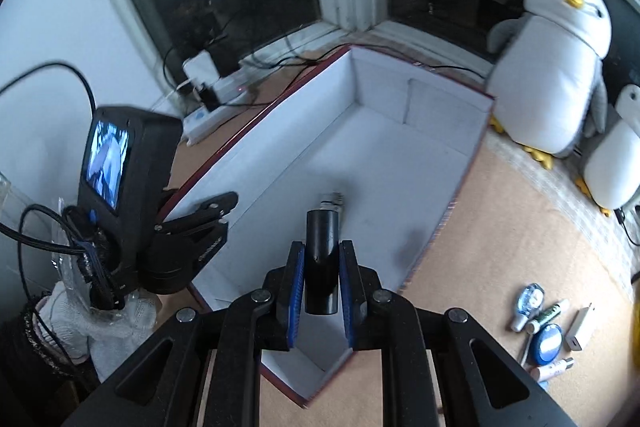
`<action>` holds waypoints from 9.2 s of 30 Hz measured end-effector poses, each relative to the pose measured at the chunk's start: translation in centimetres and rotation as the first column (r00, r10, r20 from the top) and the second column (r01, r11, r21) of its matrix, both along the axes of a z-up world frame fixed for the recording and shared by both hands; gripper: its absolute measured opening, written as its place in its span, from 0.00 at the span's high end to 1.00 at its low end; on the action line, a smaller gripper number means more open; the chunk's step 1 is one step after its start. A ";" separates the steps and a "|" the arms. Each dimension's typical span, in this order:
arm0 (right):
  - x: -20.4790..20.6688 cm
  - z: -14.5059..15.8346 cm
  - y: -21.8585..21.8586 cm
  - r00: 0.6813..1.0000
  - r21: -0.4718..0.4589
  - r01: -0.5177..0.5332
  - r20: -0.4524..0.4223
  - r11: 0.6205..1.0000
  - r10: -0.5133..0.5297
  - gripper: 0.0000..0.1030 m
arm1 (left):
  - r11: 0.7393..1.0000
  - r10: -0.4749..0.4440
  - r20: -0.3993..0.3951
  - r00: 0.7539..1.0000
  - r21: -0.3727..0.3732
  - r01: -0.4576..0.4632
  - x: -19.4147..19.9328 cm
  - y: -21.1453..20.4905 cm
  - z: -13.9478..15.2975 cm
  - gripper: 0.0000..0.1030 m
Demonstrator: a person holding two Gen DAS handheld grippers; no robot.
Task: Organize rigid objects
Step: 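Carry the black cylinder with the right tool into the box and release, then close the right tool on the white USB charger, then carry the white charger with the right tool into the box and release, then move the right tool back toward the blue phone stand and spoon, then close the right tool on the grey spoon handle and lift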
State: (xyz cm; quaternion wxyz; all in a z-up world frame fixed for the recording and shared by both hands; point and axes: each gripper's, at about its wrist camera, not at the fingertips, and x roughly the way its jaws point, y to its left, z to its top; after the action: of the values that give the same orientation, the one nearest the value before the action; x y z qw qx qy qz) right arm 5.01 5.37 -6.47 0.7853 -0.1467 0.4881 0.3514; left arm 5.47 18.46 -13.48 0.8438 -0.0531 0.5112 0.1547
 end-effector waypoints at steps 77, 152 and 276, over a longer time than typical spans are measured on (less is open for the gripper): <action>15.2 -10.1 -30.0 0.751 -0.205 0.628 -0.092 0.751 -0.653 0.68 | 0.998 0.045 -0.075 0.996 0.051 -0.041 0.1 -0.1 -0.2 0.71; 0.0 -4.1 3.0 1.000 -0.131 0.002 -0.006 0.991 -0.003 0.69 | 0.999 0.023 0.040 0.999 -0.049 -0.021 -1.2 0.8 1.0 0.89; -0.5 -9.9 -25.9 0.844 -0.199 0.395 -0.307 0.897 -0.440 0.93 | 1.000 0.006 -0.033 0.999 -0.016 -0.006 -0.1 0.1 0.2 0.81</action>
State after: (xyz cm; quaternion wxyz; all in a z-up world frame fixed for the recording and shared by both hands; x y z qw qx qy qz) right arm 4.55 -20.48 -16.38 0.7341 -0.0229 0.6595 0.1600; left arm 5.36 18.59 -13.30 0.8343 -0.0587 0.5261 0.1540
